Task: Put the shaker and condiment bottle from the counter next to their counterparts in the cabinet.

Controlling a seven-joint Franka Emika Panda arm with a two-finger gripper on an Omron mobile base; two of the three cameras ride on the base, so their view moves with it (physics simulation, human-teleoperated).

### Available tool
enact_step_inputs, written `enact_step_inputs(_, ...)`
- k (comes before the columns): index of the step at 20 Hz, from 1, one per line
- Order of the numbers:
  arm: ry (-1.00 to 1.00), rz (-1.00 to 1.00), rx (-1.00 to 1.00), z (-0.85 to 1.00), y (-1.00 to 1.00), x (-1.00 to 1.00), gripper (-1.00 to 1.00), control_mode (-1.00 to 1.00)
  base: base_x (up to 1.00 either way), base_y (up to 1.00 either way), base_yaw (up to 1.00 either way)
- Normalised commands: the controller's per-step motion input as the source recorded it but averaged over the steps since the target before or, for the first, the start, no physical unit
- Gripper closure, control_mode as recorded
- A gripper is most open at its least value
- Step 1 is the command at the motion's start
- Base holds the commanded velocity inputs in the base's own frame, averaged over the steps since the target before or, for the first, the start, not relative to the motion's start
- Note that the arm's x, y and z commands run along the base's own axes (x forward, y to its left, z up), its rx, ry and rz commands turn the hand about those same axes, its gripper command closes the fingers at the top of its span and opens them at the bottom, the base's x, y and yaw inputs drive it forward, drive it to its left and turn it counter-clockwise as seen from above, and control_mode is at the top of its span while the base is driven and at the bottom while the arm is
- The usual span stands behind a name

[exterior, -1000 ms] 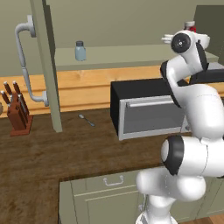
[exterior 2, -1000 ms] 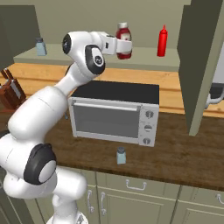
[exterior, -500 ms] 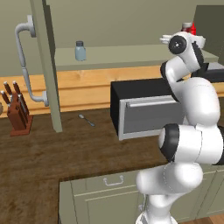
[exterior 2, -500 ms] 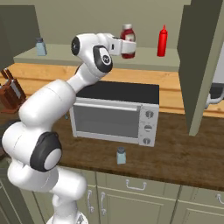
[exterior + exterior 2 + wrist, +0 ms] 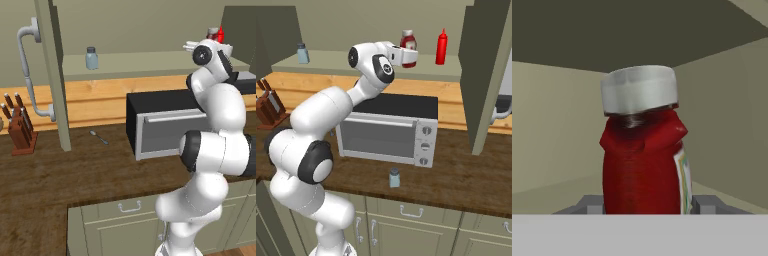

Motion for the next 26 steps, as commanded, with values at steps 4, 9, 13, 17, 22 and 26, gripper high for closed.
enact_step_inputs(4, 0.00, 0.00, 0.00, 0.00, -0.06, 0.35, 1.00, -1.00, 0.00, 0.00, 0.00)
enact_step_inputs(9, 0.00, -0.01, 0.00, 0.00, -0.08, 0.39, 1.00, -1.00, 0.00, 0.00, 0.00)
enact_step_inputs(13, 0.00, -0.04, 0.00, 0.00, -0.19, 0.32, 1.00, -1.00, 0.00, 0.00, 0.00)
enact_step_inputs(17, 0.00, -0.03, 0.00, -0.01, -0.20, 0.35, 1.00, -1.00, 0.00, 0.00, 0.00)
enact_step_inputs(22, 0.01, -0.03, 0.00, -0.08, -0.15, 0.37, 1.00, -1.00, 0.00, 0.00, 0.00)
enact_step_inputs(26, 0.01, -0.03, 0.00, -0.14, -0.20, 0.35, 1.00, -1.00, 0.00, 0.00, 0.00)
